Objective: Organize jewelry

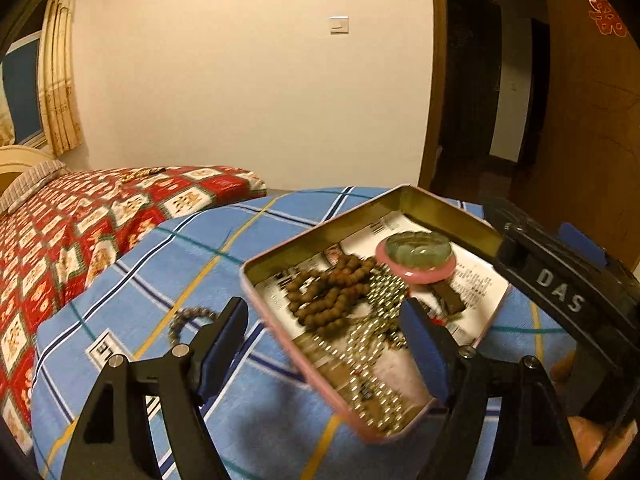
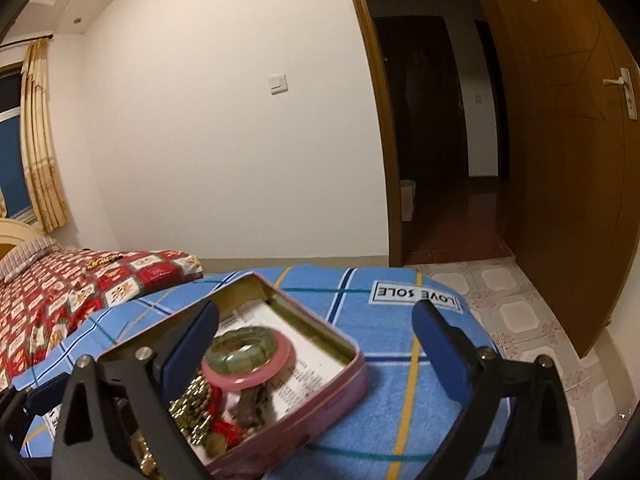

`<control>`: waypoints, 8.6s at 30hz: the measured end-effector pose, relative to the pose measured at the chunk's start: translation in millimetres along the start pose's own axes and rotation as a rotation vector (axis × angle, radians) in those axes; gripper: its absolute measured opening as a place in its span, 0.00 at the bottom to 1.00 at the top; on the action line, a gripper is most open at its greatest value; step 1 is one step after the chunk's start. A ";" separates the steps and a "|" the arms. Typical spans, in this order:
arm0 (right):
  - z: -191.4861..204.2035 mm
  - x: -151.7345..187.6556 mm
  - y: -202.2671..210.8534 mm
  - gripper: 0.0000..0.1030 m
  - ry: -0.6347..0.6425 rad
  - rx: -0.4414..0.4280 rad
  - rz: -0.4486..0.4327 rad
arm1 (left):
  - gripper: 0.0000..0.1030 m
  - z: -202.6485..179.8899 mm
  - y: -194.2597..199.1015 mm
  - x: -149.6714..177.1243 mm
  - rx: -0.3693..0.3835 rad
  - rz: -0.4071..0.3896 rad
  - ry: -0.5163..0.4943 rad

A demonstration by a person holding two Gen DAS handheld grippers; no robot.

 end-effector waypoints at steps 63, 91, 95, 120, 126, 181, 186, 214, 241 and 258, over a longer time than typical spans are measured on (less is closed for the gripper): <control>203.7 123.8 -18.0 0.22 0.343 -0.396 0.617 | 0.76 200.1 -13.8 67.0 -0.282 0.220 0.164; 140.6 52.8 19.4 0.21 0.167 -0.302 0.183 | 0.76 80.2 -68.3 20.5 0.137 0.244 -0.017; 130.6 47.6 17.3 0.21 0.139 -0.288 0.175 | 0.78 62.8 -78.3 16.1 0.083 0.256 -0.073; 116.4 46.1 20.4 0.21 0.067 -0.319 0.161 | 0.05 123.8 -30.0 24.8 0.182 0.080 0.228; 114.4 45.8 21.2 0.21 0.066 -0.305 0.156 | 0.22 112.5 -40.9 27.5 0.203 0.169 0.192; 1.9 3.2 -0.2 0.21 -0.030 -0.095 0.100 | 0.16 -3.3 -23.1 -20.2 0.275 -0.028 0.016; 7.4 6.4 -12.3 0.21 0.033 -0.085 0.143 | 0.16 -16.1 -32.1 -19.9 0.288 -0.009 0.008; -0.2 14.0 -24.6 0.23 -0.006 -0.118 0.215 | 0.20 -22.0 -46.1 -14.8 0.217 0.070 -0.012; -6.4 2.7 7.7 0.85 -0.019 0.021 -0.019 | 0.71 9.0 -18.6 -10.1 -0.013 -0.077 0.023; 14.7 12.5 36.9 0.92 0.072 0.100 -0.054 | 0.71 29.9 17.5 17.5 -0.048 -0.097 0.031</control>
Point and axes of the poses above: each gripper's, at about its wrist camera, not at the fingertips, and y roughly against the way its jaws point, z to its left, x to its underside, the point moved 2 cm from there along -y, roughly the way its jaws point, and after that the axes turned 15 degrees about -x, right-handed, at the moved point
